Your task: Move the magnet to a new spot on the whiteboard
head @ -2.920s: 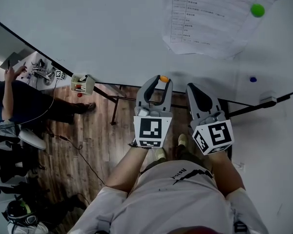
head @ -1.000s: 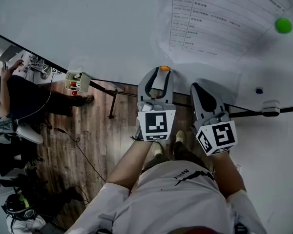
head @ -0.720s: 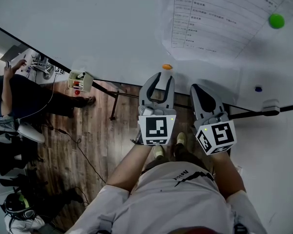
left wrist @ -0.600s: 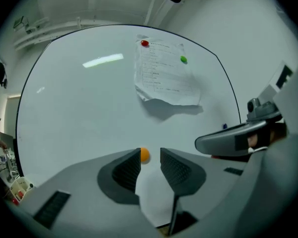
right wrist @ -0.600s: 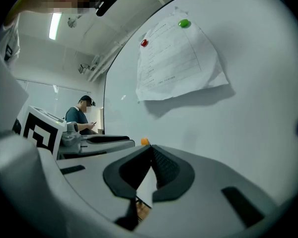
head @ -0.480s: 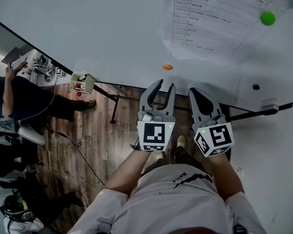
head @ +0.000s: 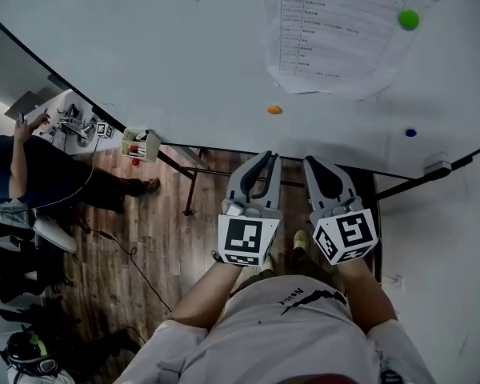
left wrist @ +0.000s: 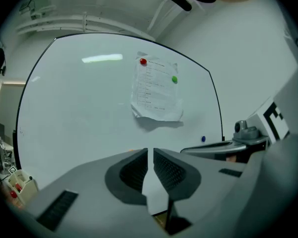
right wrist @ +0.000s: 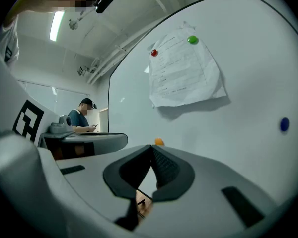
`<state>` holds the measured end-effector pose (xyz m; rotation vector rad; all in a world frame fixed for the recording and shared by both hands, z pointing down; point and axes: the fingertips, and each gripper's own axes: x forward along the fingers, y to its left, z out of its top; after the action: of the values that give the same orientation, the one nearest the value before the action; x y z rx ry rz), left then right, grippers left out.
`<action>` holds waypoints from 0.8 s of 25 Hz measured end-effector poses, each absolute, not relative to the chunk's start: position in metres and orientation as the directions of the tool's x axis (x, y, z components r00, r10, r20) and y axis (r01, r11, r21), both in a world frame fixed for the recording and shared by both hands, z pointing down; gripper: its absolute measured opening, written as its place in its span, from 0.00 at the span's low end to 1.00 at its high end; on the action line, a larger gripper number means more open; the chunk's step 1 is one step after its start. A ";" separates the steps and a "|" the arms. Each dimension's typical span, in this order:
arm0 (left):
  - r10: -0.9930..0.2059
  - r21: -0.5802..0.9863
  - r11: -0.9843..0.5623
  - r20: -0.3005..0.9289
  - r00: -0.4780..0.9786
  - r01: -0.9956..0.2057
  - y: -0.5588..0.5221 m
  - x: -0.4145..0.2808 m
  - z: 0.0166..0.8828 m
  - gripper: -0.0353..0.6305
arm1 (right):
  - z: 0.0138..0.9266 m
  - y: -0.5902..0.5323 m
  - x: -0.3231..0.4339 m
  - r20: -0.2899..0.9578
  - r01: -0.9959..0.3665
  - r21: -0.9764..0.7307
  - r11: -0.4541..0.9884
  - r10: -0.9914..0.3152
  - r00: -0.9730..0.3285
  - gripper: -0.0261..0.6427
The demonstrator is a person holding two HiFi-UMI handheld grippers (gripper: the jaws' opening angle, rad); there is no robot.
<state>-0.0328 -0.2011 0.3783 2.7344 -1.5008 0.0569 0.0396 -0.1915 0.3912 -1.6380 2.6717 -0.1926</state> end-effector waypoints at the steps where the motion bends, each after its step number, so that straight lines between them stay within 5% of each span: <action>1: -0.840 0.009 -0.541 0.044 0.541 -0.841 -0.197 -0.034 0.378 0.12 | 0.391 -0.188 0.038 0.062 -0.888 -0.108 0.446 -0.889 -0.454 0.06; 20: -0.801 0.059 -0.596 0.033 0.598 -0.801 -0.146 -0.055 0.365 0.07 | 0.382 -0.135 0.002 0.053 -0.888 -0.121 0.443 -0.891 -0.452 0.06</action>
<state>-0.0545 -0.1456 0.3649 2.7476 -1.3793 0.0046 0.0017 -0.1346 0.3819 -1.6353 2.6527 -0.2054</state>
